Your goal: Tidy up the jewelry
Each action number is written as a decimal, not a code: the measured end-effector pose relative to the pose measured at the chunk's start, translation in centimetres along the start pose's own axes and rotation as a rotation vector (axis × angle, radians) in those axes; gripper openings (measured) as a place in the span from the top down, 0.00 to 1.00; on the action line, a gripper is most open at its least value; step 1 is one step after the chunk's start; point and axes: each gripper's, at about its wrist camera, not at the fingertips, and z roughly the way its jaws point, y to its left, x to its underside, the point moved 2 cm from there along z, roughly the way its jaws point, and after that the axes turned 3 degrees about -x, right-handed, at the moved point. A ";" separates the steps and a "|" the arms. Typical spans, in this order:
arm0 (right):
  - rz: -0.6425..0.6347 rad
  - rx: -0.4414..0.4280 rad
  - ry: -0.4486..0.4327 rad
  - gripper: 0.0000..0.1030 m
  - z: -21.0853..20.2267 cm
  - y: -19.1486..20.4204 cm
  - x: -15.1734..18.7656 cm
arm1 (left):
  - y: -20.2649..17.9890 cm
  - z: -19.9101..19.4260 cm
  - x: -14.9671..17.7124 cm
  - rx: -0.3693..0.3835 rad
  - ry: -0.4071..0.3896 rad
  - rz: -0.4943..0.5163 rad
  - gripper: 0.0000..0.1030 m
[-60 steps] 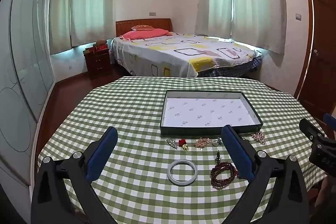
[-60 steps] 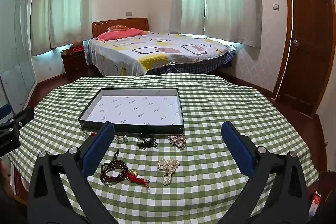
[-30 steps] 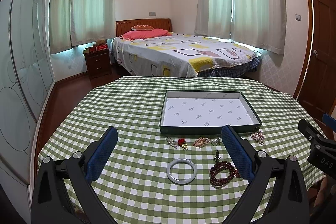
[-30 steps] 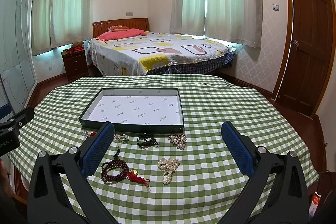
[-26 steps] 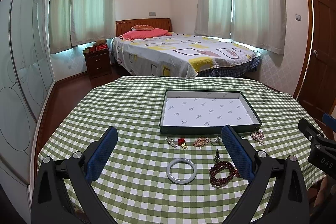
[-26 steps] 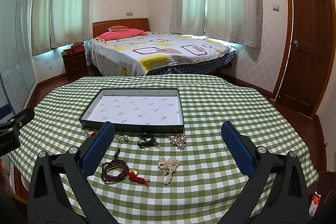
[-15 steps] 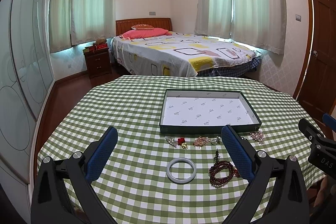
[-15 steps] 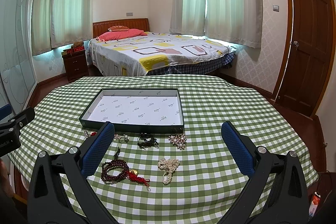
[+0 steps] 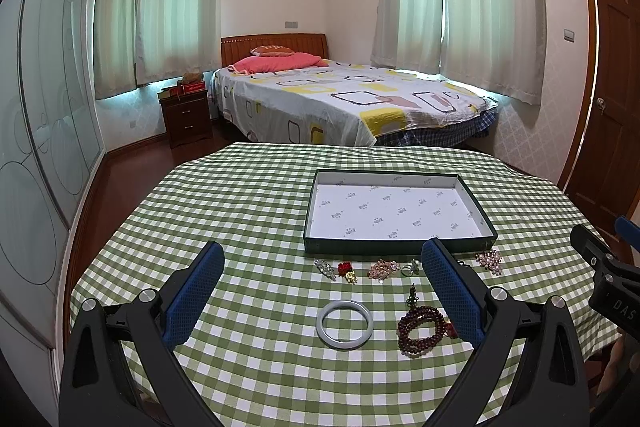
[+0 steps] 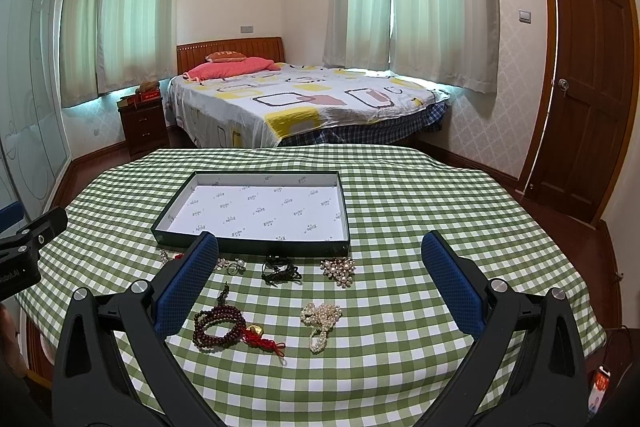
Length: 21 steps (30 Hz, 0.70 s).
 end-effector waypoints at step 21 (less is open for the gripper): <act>-0.001 -0.002 0.000 0.04 -0.2 0.0 -0.3 | -0.1 0.1 0.1 0.003 0.003 0.000 0.07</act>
